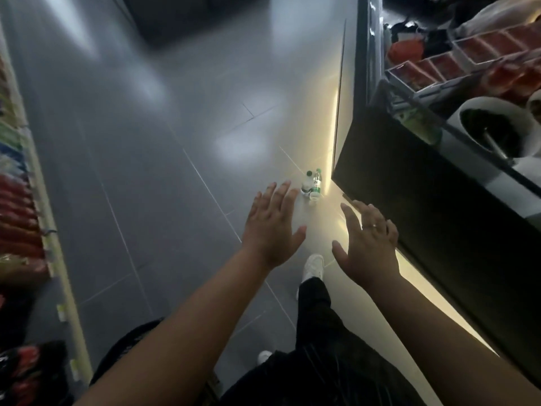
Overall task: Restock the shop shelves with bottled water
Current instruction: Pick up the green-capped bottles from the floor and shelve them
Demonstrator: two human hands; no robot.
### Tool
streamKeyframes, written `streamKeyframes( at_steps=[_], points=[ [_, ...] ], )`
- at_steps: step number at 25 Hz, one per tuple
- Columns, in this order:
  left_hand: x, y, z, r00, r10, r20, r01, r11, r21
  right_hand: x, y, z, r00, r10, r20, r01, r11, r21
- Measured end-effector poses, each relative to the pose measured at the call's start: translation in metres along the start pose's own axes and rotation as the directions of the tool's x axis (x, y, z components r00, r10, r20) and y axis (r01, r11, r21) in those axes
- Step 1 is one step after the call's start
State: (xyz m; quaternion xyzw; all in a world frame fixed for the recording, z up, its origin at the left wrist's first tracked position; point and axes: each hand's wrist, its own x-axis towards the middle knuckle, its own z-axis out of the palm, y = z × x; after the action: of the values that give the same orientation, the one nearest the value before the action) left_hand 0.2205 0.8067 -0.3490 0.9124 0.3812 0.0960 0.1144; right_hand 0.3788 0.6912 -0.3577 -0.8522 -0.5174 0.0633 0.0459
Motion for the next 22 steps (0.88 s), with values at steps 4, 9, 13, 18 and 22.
streamKeyframes(
  at_steps=[4, 9, 13, 18, 22],
  points=[
    [0.077, -0.031, 0.028, 0.995, -0.035, 0.091, 0.034, 0.999, 0.007, 0.087, 0.014, 0.020, 0.998, -0.006, 0.062, 0.005, 1.000, 0.010],
    [0.171, -0.060, 0.044, 0.973, -0.152, 0.173, 0.156, 0.988, -0.008, 0.205, 0.037, 0.026, 0.969, -0.093, 0.228, 0.114, 0.990, -0.083],
    [0.234, -0.079, 0.055, 0.955, -0.187, 0.230, 0.197, 0.980, -0.023, 0.279, 0.037, 0.033, 0.940, -0.142, 0.311, 0.184, 0.977, -0.110],
    [0.312, -0.113, 0.077, 0.943, -0.116, 0.313, 0.142, 0.988, -0.059, 0.350, 0.023, 0.053, 0.919, -0.077, 0.387, 0.133, 0.984, -0.122],
    [0.384, -0.152, 0.099, 0.913, 0.007, 0.408, 0.043, 0.993, -0.113, 0.405, 0.009, 0.076, 0.901, 0.044, 0.432, 0.022, 0.989, -0.147]
  ],
)
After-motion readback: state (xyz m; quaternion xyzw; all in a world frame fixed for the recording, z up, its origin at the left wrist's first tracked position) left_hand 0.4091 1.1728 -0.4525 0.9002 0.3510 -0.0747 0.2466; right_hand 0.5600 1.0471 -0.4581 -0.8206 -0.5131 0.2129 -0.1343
